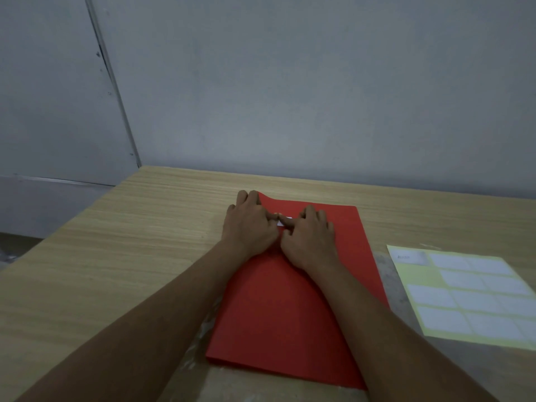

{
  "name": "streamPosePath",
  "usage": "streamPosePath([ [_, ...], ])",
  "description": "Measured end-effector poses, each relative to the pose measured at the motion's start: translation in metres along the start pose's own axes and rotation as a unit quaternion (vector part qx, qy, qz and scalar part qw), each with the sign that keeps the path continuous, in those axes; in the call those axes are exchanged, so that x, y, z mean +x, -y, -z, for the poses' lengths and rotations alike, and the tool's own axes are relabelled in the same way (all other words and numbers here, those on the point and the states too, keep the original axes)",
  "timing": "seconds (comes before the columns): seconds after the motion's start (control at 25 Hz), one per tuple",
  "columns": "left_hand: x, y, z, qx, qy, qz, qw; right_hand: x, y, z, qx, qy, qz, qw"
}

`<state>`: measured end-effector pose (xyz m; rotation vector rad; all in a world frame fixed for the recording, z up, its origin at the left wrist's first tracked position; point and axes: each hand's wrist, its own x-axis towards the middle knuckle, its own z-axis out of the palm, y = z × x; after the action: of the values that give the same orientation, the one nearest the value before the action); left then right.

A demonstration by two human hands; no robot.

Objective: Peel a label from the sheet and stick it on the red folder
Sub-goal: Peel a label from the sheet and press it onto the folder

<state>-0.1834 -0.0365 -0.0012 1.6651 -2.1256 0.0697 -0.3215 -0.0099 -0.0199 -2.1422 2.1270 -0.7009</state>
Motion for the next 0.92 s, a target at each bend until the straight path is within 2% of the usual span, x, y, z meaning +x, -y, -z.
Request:
streamPosePath([
  [0.12,0.001,0.001,-0.002,0.004,-0.005,-0.006,1.000,-0.001,0.000,0.000,-0.012,0.003,0.014,1.000],
  [0.32,0.000,-0.001,-0.002,0.030,-0.059,0.075,0.995,-0.002,0.004,0.000,0.006,-0.035,-0.013,0.999],
  [0.4,-0.001,-0.002,-0.001,0.040,-0.070,0.083,0.993,-0.003,0.005,0.001,0.025,-0.057,-0.034,0.998],
  [0.64,-0.002,0.000,0.002,0.056,-0.060,0.038,0.996,-0.005,0.005,0.006,0.087,-0.081,-0.056,0.991],
  [0.8,-0.002,0.000,0.003,0.006,-0.041,-0.033,0.999,-0.006,0.005,0.008,0.087,-0.059,-0.042,0.994],
  [0.92,-0.001,0.001,0.002,-0.024,-0.013,-0.056,0.998,-0.006,0.004,0.010,0.092,-0.035,-0.022,0.995],
])
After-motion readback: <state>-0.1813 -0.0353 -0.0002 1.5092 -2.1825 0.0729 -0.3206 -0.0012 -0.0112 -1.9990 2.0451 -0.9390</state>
